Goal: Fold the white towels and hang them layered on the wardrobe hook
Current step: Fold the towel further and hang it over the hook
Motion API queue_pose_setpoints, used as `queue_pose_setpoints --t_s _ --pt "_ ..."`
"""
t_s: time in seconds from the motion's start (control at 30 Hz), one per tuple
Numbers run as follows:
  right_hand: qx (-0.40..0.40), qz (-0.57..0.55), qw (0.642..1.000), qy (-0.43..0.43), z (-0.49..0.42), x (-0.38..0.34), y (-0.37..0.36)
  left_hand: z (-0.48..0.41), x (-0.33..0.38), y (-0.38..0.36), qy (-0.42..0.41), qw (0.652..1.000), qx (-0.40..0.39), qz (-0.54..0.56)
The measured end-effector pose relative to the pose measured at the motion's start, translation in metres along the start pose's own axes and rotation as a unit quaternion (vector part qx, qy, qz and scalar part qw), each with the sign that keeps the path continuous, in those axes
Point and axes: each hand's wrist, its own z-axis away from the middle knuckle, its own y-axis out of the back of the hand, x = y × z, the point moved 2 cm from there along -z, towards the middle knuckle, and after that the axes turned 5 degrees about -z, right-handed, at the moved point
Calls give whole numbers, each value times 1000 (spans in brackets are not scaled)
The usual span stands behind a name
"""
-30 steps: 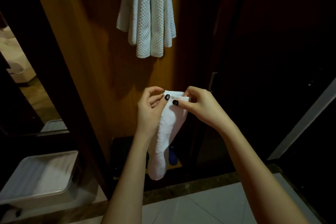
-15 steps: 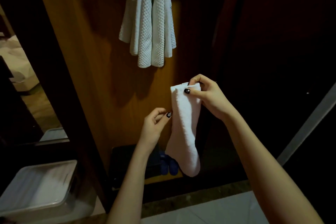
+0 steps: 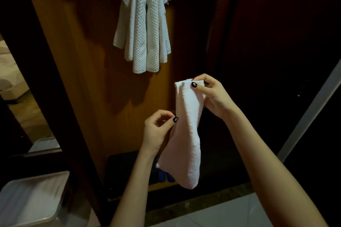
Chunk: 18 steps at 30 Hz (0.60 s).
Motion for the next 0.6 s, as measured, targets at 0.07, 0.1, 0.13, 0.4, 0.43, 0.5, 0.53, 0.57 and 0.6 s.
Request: queue_pose_setpoints --t_s 0.07,0.1,0.13,0.4,0.43,0.5,0.53,0.57,0.6 --pt "6 -8 1000 3 0 -2 -1 0 2 -1 -9 1000 1 2" --pt "7 -15 1000 4 0 -2 -3 -1 4 -2 -15 1000 4 -1" --pt "6 -25 1000 5 0 -3 -4 -3 5 -2 -23 1000 9 -9" --pt "7 -24 999 25 -1 -3 -12 -5 11 1 -46 997 -15 -64" --pt "14 -18 999 30 -1 -2 -13 -3 11 1 -48 996 -27 -70" --pt "22 -23 999 35 -2 -2 -14 3 6 0 -34 997 -29 -64" --pt "22 -32 999 34 -2 -3 -14 6 3 0 -12 999 -12 -49" --pt "21 -40 998 33 -3 -4 -14 10 -1 1 12 999 11 -38" --pt "19 -46 998 32 -3 -5 -13 12 -5 1 29 999 32 -31"
